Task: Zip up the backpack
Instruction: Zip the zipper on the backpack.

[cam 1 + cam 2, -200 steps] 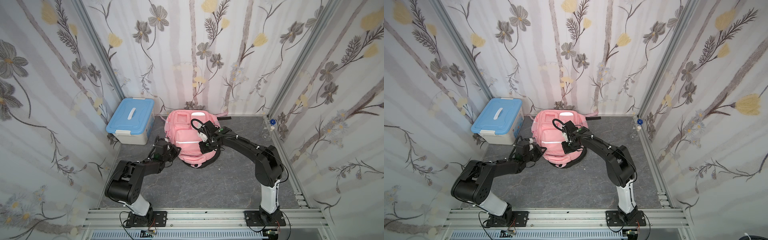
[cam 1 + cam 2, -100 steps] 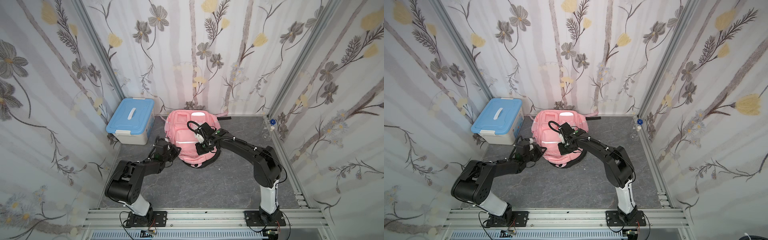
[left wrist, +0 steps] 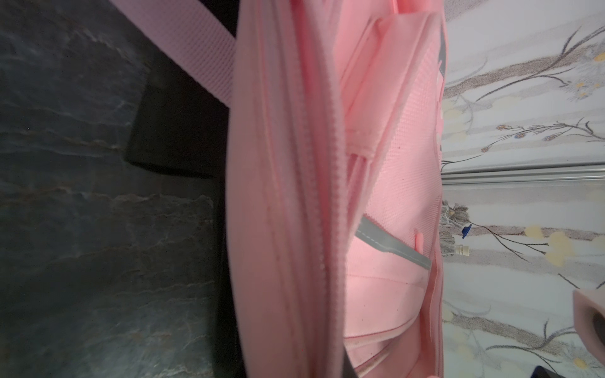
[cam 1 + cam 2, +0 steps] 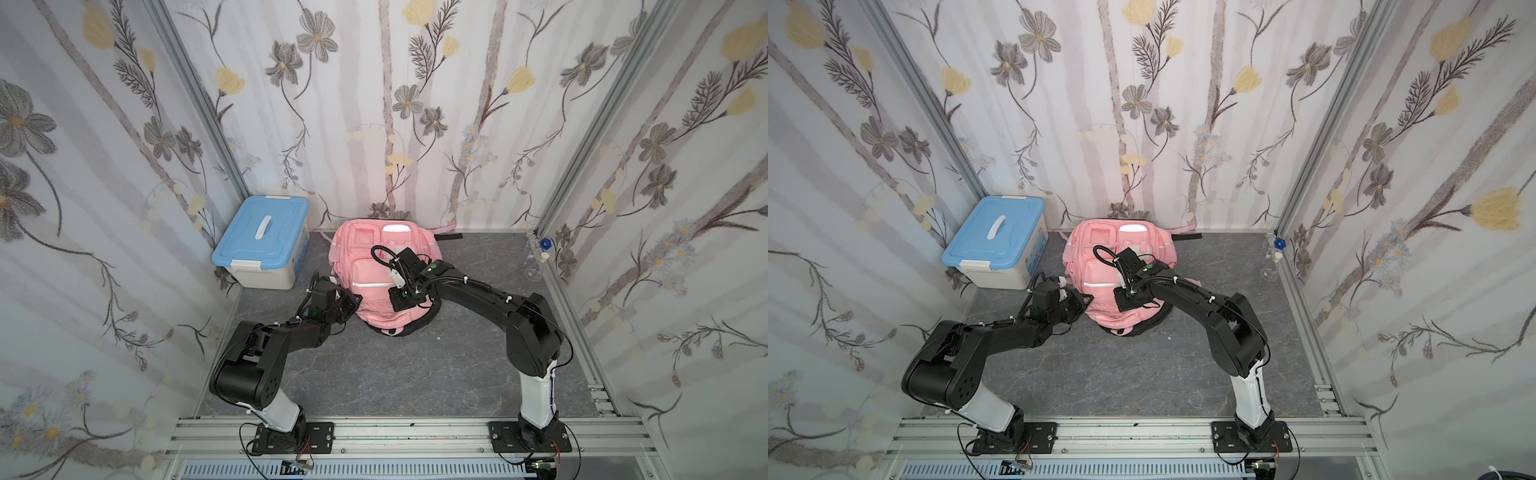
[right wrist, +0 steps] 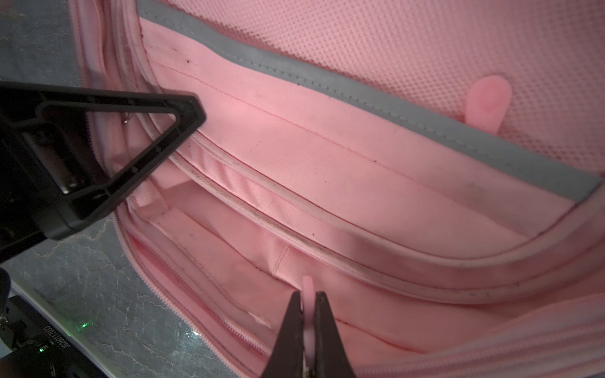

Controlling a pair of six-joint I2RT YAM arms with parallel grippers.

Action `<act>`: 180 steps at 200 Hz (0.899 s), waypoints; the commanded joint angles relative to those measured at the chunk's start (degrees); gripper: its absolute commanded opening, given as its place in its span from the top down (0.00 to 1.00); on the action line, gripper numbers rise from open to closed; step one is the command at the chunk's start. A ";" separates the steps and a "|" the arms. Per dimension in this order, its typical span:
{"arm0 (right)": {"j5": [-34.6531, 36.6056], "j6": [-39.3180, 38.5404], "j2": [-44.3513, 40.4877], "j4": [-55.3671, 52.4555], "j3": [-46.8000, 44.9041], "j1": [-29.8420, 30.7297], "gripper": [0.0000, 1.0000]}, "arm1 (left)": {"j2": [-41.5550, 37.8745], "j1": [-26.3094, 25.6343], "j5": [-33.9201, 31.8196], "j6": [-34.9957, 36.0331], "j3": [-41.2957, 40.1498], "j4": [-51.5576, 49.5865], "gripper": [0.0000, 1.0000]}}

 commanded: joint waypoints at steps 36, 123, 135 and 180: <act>-1.32 1.56 -5.17 8.94 -4.71 0.35 1.00 | 0.08 -0.37 1.01 1.90 0.27 -0.53 1.00; -4.77 3.24 -6.38 13.06 -7.92 1.74 1.00 | -0.18 -0.73 0.85 1.77 0.04 -0.58 1.00; -5.14 3.32 -6.35 13.25 -8.04 1.93 1.00 | -0.34 -0.83 0.66 1.77 -0.03 -0.68 1.00; 1.78 1.06 -7.78 8.58 -8.50 1.89 1.00 | -0.90 -0.85 0.19 1.86 -0.31 -1.21 1.00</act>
